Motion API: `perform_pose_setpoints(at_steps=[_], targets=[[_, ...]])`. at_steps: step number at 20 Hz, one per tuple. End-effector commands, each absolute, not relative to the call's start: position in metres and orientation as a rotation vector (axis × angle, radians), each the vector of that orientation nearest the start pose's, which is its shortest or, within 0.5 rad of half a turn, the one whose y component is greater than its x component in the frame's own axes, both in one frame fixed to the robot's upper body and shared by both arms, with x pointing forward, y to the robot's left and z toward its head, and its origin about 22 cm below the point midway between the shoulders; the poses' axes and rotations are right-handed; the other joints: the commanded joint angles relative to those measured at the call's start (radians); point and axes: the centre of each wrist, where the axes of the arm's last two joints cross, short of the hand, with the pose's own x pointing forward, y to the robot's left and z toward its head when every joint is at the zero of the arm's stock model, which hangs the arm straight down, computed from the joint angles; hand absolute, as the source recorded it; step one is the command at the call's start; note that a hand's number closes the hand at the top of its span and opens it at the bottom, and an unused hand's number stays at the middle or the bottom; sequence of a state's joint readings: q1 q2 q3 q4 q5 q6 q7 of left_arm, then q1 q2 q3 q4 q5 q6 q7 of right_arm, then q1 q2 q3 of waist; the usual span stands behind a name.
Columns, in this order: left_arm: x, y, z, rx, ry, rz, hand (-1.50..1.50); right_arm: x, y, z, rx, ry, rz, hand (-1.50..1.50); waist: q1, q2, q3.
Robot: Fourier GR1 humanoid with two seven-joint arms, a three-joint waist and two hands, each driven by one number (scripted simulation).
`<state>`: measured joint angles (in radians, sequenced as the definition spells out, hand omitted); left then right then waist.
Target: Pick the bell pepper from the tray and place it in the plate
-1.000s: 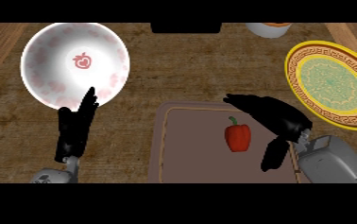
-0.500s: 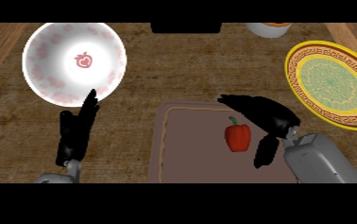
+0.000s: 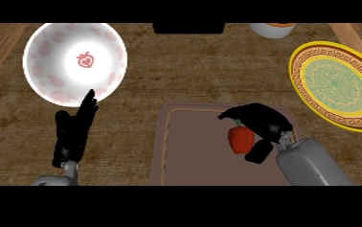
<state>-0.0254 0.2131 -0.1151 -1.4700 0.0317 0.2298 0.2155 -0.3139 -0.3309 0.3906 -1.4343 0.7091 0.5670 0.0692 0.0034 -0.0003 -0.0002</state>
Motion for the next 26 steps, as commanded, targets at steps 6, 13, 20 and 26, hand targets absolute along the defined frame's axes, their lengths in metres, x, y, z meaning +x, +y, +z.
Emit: perform_pose_setpoints(at_steps=[6, 13, 20, 26], targets=[[0.247, 0.238, 0.008, 0.247, -1.279, -0.032, 0.00, 0.293, -0.184, 0.029, -0.310, -1.265, 1.611, 1.50, 0.000, 0.000, 0.000], [0.243, 0.246, -0.020, 0.238, -1.279, -0.032, 0.00, 0.306, -0.206, 0.066, -0.552, -1.407, 1.473, 1.50, -0.004, 0.000, 0.000], [0.246, 0.267, -0.014, 0.226, -1.288, -0.034, 0.00, 0.299, -0.285, 0.061, -0.767, -1.451, 1.203, 1.50, -0.006, 0.000, 0.001], [0.249, 0.260, -0.005, 0.258, -1.275, -0.006, 0.00, 0.296, -0.308, 0.124, -0.848, -1.650, 1.023, 1.50, -0.014, -0.004, 0.000]])
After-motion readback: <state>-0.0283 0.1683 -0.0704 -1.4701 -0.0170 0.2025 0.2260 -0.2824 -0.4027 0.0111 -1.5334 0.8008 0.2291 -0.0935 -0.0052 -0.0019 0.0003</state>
